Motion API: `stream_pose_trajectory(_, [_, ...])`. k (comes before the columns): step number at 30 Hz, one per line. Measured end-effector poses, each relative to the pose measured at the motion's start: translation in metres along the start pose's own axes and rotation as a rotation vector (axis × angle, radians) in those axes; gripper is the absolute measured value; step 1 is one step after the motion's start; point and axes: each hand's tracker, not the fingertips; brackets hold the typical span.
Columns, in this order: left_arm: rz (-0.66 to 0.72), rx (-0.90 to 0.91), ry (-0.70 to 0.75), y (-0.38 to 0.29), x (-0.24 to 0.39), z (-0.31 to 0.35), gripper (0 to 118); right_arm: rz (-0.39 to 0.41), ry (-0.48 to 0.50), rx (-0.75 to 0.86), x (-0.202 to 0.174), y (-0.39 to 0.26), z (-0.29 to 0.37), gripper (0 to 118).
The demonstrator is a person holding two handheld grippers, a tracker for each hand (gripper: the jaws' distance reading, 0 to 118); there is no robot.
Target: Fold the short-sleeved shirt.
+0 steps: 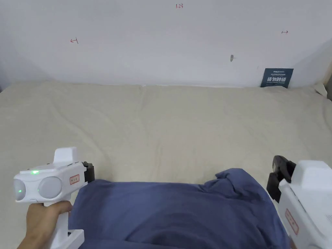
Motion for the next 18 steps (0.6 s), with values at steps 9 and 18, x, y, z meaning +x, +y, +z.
stream_pose_trajectory(9, [0.156, -0.27, 0.118, 0.012, -0.047, -0.127, 102, 0.018, -0.024, -0.098, -0.015, -0.01, -0.054, 1])
stream_pose_trajectory(18, [-0.026, -0.28, 0.137, -0.021, -0.033, -0.152, 6, -0.01, -0.027, -0.218, 0.025, -0.04, -0.115, 4])
